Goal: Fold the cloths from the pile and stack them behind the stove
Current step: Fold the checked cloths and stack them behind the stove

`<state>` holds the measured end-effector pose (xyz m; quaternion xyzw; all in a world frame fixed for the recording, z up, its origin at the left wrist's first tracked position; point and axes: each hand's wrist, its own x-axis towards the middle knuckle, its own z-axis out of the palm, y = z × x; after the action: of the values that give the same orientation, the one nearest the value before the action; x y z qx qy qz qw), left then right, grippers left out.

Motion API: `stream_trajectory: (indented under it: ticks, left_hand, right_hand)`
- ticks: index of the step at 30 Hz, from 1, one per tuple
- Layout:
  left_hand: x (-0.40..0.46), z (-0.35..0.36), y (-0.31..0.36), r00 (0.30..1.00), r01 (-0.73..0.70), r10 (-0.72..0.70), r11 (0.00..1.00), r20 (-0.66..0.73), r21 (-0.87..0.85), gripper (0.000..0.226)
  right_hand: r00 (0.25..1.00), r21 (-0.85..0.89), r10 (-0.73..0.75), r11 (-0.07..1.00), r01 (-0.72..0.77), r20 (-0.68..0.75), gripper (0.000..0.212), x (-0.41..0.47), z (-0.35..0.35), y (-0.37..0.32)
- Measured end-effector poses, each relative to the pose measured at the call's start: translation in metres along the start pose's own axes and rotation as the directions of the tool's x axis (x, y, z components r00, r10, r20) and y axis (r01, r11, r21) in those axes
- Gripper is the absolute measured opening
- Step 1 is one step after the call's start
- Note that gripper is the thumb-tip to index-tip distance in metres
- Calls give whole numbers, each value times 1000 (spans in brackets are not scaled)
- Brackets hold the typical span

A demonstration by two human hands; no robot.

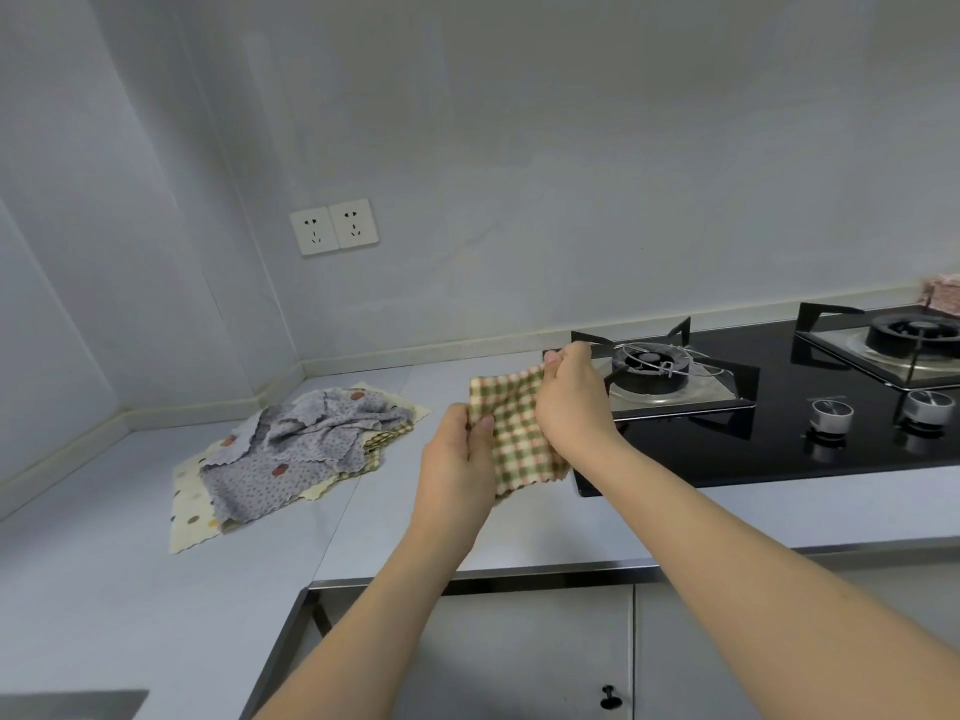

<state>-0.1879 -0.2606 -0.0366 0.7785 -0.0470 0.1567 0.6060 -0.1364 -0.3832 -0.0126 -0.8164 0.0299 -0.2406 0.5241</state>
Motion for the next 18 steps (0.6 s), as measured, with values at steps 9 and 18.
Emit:
stream_trajectory:
  ticks: [9, 18]
  left_hand:
    - [16, -29, -3, 940, 307, -279, 943, 197, -130, 21]
    - [69, -29, -40, 831, 556, -542, 803, 127, -212, 21]
  right_hand:
    - [613, 286, 410, 620, -730, 676, 48, -2, -9, 17]
    - [670, 239, 445, 697, -676, 594, 21, 23, 26, 43]
